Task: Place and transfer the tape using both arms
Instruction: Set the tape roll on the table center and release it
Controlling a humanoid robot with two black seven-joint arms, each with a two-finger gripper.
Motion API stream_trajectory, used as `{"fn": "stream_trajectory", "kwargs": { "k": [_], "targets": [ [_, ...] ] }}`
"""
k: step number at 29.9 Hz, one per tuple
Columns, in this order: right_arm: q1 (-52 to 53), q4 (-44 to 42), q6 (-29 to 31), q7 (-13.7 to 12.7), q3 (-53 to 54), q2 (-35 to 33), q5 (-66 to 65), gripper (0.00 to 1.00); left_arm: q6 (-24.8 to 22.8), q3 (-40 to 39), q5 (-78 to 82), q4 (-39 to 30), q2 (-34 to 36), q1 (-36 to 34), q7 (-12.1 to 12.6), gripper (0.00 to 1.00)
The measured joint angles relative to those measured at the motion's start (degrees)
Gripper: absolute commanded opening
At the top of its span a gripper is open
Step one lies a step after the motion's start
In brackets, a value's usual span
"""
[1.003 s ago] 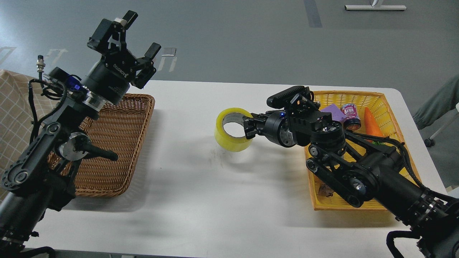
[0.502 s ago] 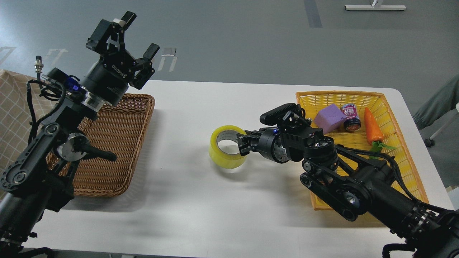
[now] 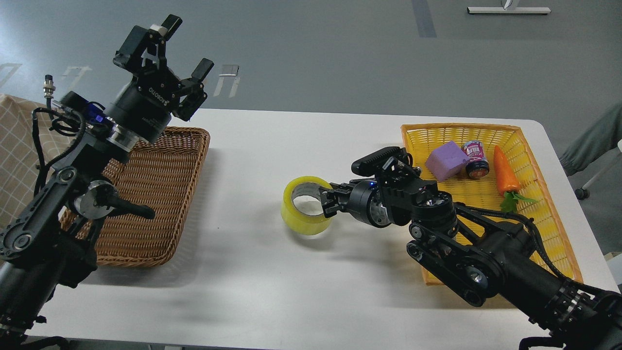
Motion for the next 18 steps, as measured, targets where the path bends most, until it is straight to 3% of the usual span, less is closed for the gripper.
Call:
{"fn": "stream_trajectory", "kwargs": {
  "k": [8,11,12,13,14,15,18],
  "targets": [
    [-1.0,1.46,0.0,0.18,0.24,0.13,0.0,0.38,0.0,-0.06,-0.07,0.0,0.25,0.04,0.0,0.98],
    [-1.14,1.64,0.0,0.04,0.46,0.17,0.0,0.57,0.0,-0.01,-0.08,0.02,0.39,0.05,0.0,0.98],
    [-1.14,1.68,0.0,-0.01,0.65,0.17,0.0,0.71,0.0,0.0,-0.08,0.04,0.43,0.06,0.0,0.98],
    [-1.13,1.72,0.0,-0.07,0.89,0.18,0.0,0.77,0.0,0.0,-0.09,0.06,0.46,0.07,0.0,0.98],
    [-1.11,1.79,0.0,-0.13,1.51,0.18,0.0,0.9,0.0,0.01,-0.09,0.07,0.47,0.08,0.0,0.98],
    [-1.03,2.0,0.0,-0.18,2.49,0.19,0.0,0.96,0.0,0.02,-0.09,0.1,0.47,0.09,0.0,0.98],
    [-0.88,3.99,0.0,-0.2,6.1,0.33,0.0,0.97,0.0,0.07,-0.09,0.15,0.47,0.15,0.0,0.98]
  ]
}}
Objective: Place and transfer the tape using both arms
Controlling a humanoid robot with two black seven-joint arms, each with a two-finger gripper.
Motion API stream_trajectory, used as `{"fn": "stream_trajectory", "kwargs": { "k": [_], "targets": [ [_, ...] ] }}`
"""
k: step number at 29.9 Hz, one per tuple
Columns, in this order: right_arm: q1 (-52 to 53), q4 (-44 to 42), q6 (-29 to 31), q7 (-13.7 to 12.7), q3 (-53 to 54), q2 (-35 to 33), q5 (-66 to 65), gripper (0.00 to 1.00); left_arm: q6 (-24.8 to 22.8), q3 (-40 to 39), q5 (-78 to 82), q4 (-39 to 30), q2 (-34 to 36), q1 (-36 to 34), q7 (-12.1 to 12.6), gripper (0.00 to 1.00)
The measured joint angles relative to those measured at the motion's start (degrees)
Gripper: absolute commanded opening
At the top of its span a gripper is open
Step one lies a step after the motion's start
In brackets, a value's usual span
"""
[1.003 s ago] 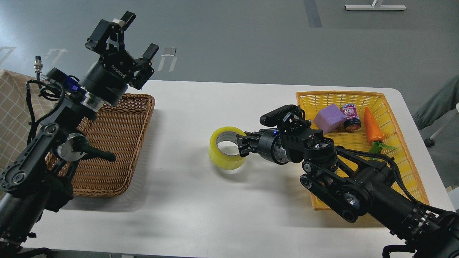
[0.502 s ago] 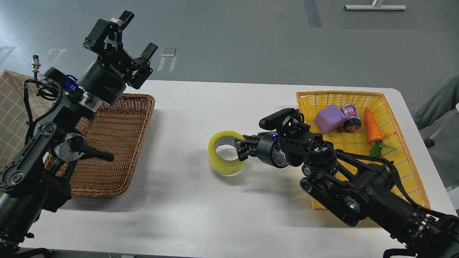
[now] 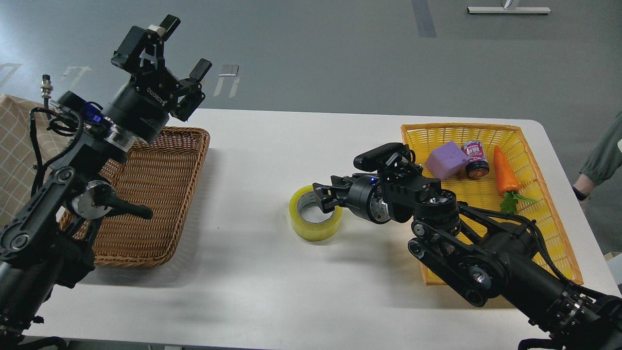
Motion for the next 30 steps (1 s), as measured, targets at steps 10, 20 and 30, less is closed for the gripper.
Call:
{"fn": "stream_trajectory", "kwargs": {
  "k": [10,20,30],
  "targets": [
    [0.01,5.91,-0.25,-1.03,11.45,-3.86,0.0,0.99,0.0,-0.05,-0.1,0.18,0.45,0.03,-0.11,0.98],
    [-4.36,12.02,-13.15,-1.02,24.98,-3.7,9.51,0.99,-0.47,-0.2,-0.26,0.12,0.78,0.03,-0.29,0.98],
    [-6.11,15.31,-14.05,1.94,31.92,-2.97,46.35,0.99,-0.64,-0.65,-4.51,-0.12,0.07,0.16,-0.88,0.98]
  ]
}}
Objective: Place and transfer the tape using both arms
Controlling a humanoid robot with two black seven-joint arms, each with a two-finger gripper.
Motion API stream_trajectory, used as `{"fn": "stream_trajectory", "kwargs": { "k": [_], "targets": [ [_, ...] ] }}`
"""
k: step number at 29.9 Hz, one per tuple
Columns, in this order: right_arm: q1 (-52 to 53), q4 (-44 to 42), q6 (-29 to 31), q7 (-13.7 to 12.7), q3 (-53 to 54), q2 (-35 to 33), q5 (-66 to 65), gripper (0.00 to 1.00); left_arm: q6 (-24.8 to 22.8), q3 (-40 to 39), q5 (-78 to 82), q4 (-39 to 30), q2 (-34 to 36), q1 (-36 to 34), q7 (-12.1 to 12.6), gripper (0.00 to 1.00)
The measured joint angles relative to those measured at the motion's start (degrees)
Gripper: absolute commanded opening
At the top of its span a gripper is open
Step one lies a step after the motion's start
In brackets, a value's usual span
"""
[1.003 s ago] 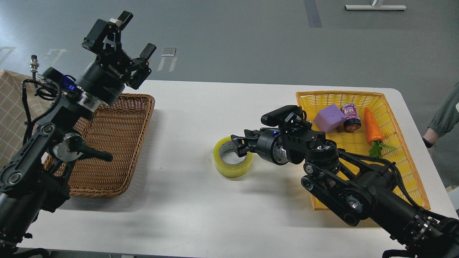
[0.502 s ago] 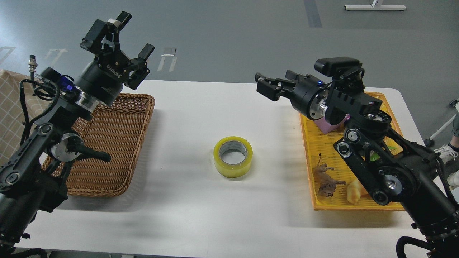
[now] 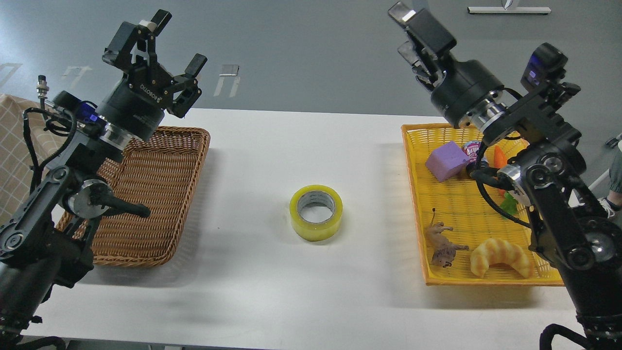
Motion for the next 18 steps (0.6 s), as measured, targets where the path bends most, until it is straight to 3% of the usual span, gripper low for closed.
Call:
{"fn": "stream_trajectory", "kwargs": {
  "k": [5,18],
  "targets": [
    [-1.09,-0.1,-0.01,0.34,3.96,3.43,9.19,1.0,-0.31,0.08,-1.99,-0.03,-0.33,0.42,0.0,0.98],
    [-2.29,-0.17,-0.73,-0.44,7.28,4.49,16.23,1.0,3.43,0.75,-1.92,-0.03,-0.26,-1.88,0.18,0.98]
  ]
}}
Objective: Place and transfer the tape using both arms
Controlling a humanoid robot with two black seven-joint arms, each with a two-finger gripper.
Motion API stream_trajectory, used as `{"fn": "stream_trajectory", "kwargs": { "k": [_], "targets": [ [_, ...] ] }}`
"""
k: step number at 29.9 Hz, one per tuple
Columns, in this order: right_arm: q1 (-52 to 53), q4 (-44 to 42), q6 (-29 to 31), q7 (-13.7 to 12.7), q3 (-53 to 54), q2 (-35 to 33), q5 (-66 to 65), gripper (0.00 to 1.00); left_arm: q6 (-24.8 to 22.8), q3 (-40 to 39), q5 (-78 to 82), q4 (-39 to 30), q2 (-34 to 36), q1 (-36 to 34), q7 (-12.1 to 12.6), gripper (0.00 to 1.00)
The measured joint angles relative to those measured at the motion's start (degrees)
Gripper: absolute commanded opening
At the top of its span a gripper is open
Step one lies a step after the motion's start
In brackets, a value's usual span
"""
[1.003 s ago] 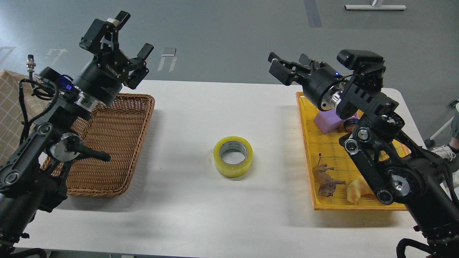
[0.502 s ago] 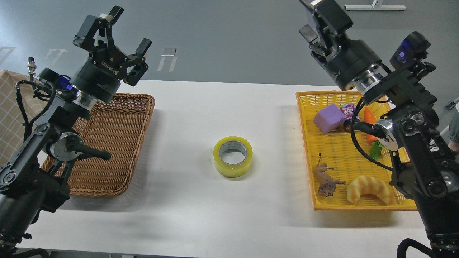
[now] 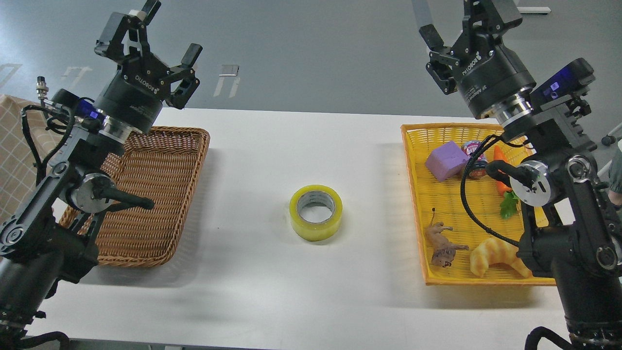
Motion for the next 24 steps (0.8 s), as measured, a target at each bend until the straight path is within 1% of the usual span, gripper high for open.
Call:
{"fn": "stream_trajectory", "kwargs": {
  "k": [4,8,11,13,14,16,19,23,24],
  "targets": [
    [-0.13,-0.11,0.01,-0.01,0.12,0.0,0.98,1.0,1.98,0.27,2.34,0.02,0.01,-0.1,0.0,0.98],
    [-0.17,-0.11,0.36,-0.01,-0.26,0.0,1.06,1.0,7.88,3.05,14.9,-0.43,-0.12,-1.86,0.12,0.98],
    [-0.1,-0.11,0.41,-0.01,-0.32,0.0,1.07,1.0,11.23,7.24,25.0,-1.74,0.29,-4.03,1.06,0.98],
    [-0.1,-0.11,0.41,-0.01,-0.24,0.0,1.07,1.0,12.04,10.55,30.0,-2.8,0.6,-5.31,2.59,0.98],
    [-0.11,-0.11,0.4,-0.01,-0.13,0.0,1.06,1.0,12.17,12.25,32.2,-3.56,0.8,-5.87,3.98,0.98],
    [-0.38,-0.05,0.38,0.05,-0.06,0.0,1.03,1.0,12.28,14.53,35.2,-4.52,1.41,-6.69,5.74,0.98],
    [-1.05,0.14,0.34,0.06,-0.03,0.0,1.03,1.0,12.5,18.07,42.89,-3.99,2.73,-8.02,6.5,0.98],
    [-1.3,0.57,0.33,0.09,0.0,0.0,1.03,1.0,14.38,23.56,60.89,0.09,3.28,-9.8,6.65,0.98],
    [-1.3,0.61,0.32,0.09,0.01,0.0,1.03,1.0,15.16,24.52,65.48,1.48,3.28,-10.01,6.66,0.96]
  ]
}}
